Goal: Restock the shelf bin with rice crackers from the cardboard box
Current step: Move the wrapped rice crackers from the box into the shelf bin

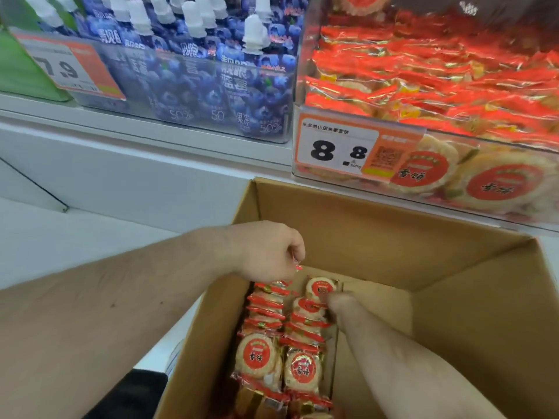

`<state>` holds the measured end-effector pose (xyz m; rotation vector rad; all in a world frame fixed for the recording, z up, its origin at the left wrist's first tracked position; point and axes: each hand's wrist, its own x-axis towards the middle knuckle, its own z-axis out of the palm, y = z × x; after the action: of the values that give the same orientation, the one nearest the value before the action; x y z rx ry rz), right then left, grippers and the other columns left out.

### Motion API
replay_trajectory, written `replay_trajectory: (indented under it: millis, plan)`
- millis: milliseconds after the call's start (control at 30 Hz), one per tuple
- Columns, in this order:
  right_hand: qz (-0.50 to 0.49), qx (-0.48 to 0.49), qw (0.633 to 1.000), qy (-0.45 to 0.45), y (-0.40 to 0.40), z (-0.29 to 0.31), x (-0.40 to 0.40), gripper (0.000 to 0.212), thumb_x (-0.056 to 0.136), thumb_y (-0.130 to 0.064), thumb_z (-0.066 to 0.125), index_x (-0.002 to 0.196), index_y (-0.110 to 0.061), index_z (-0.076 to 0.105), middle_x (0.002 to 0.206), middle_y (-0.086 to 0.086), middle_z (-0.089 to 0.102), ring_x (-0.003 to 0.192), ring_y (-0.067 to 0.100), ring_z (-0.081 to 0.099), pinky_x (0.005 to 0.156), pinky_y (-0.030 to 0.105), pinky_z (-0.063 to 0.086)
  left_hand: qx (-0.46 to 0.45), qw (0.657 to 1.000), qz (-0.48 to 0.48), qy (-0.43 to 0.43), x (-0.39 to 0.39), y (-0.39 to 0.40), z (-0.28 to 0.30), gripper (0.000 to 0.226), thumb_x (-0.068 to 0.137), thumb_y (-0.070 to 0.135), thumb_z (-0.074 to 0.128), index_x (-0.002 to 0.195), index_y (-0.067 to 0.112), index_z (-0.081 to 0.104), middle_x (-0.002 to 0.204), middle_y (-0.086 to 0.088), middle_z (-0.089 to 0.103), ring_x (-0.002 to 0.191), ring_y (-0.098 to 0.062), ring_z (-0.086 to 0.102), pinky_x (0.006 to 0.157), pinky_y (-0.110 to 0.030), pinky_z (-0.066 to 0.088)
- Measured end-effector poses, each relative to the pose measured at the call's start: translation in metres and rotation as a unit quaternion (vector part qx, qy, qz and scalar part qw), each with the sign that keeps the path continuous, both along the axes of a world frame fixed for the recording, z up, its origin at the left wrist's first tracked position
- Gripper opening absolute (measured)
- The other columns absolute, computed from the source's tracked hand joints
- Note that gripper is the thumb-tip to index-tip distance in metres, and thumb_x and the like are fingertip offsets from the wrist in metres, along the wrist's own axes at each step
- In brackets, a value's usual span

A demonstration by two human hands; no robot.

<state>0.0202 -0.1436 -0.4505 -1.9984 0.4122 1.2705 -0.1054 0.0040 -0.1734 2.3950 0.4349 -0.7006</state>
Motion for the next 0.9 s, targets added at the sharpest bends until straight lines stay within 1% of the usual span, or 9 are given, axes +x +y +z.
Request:
replay_trajectory:
  millis: [133,233,300,467,567,667,733,800,900]
  plan:
    - [-0.095,0.096,0.989,0.061,-0.009,0.047,-0.007,0.012,0.092,-0.014,0.058,0.098,-0.005,0.062,0.071,0.007,0.064,0.054,0.016,0.055,0.047,0.024,0.043,-0.003,0.999,0.021,0.025,0.003,-0.003,-0.007,0.047,0.092,0.025,0.058,0.136,0.026,0.045,0.121,0.007,0.06,0.103,-0.012,0.061,0.089,-0.031,0.052]
    - [-0.093,0.257,0.95,0.149,-0.022,0.095,-0.012,0.012,0.089,-0.015,0.058,0.097,-0.009,0.065,0.07,0.003,0.066,0.053,0.011,0.053,0.052,0.023,0.036,-0.003,0.998,0.066,0.019,0.004,-0.004,-0.01,0.065,0.092,0.035,0.058,0.149,0.027,0.026,0.131,-0.001,0.057,0.108,-0.016,0.059,0.094,-0.033,0.049]
    - [-0.033,0.357,0.914,0.191,-0.019,0.128,-0.021,0.017,0.084,-0.015,0.064,0.1,-0.009,0.068,0.082,0.005,0.068,0.06,0.013,0.056,0.056,0.024,0.037,-0.045,0.991,0.126,0.004,0.003,-0.007,-0.011,0.071,0.093,0.043,0.057,0.151,0.035,0.017,0.135,0.001,0.051,0.102,-0.015,0.057,0.083,-0.03,0.051]
    - [0.098,0.501,0.828,0.233,-0.002,0.154,-0.027,0.039,0.078,-0.019,0.073,0.113,-0.009,0.06,0.097,0.009,0.064,0.075,0.016,0.059,0.063,0.025,0.05,-0.181,0.942,0.273,-0.078,0.002,-0.01,-0.01,0.047,0.086,0.013,0.069,0.123,0.037,0.053,0.12,-0.001,0.057,0.092,-0.019,0.064,0.058,-0.03,0.059]
    - [0.031,0.404,0.89,0.211,-0.005,0.119,-0.011,0.022,0.089,-0.021,0.061,0.109,-0.011,0.062,0.091,0.007,0.064,0.071,0.015,0.056,0.059,0.026,0.044,-0.161,0.953,0.245,-0.081,0.001,-0.007,-0.007,0.045,0.085,0.007,0.069,0.116,0.037,0.057,0.114,0.001,0.056,0.087,-0.017,0.063,0.049,-0.021,0.051]
    - [-0.002,0.1,0.994,0.03,-0.012,0.069,-0.009,0.009,0.093,-0.017,0.055,0.086,-0.014,0.06,0.063,0.001,0.053,0.049,0.012,0.042,0.045,0.021,0.029,-0.124,0.968,0.209,-0.065,-0.002,-0.002,-0.009,0.049,0.086,0.007,0.067,0.123,0.037,0.055,0.119,0.004,0.05,0.084,-0.013,0.058,0.045,-0.016,0.046]
    - [0.04,0.002,0.999,-0.014,-0.013,0.049,-0.016,0.014,0.091,-0.024,0.063,0.087,-0.01,0.063,0.069,0.003,0.06,0.055,0.014,0.052,0.046,0.02,0.035,-0.112,0.973,0.192,-0.056,-0.003,0.002,-0.012,0.051,0.086,0.008,0.068,0.126,0.036,0.054,0.123,0.003,0.051,0.085,-0.015,0.058,0.043,-0.014,0.044]
    - [0.057,-0.009,0.998,-0.012,-0.01,0.034,-0.023,0.032,0.082,-0.036,0.075,0.093,-0.007,0.065,0.084,0.007,0.069,0.072,0.02,0.065,0.054,0.024,0.047,-0.102,0.976,0.185,-0.047,-0.004,0.006,-0.014,0.053,0.086,0.009,0.069,0.128,0.036,0.053,0.123,0.003,0.053,0.091,-0.017,0.06,0.044,-0.013,0.043]
    - [0.077,-0.022,0.997,-0.017,-0.005,0.019,-0.027,0.031,0.076,-0.031,0.082,0.084,-0.011,0.061,0.093,0.012,0.071,0.081,0.026,0.071,0.065,0.033,0.058,-0.101,0.976,0.188,-0.045,-0.003,0.009,-0.015,0.053,0.086,0.01,0.069,0.128,0.038,0.053,0.125,0.005,0.052,0.1,-0.016,0.061,0.051,-0.015,0.047]
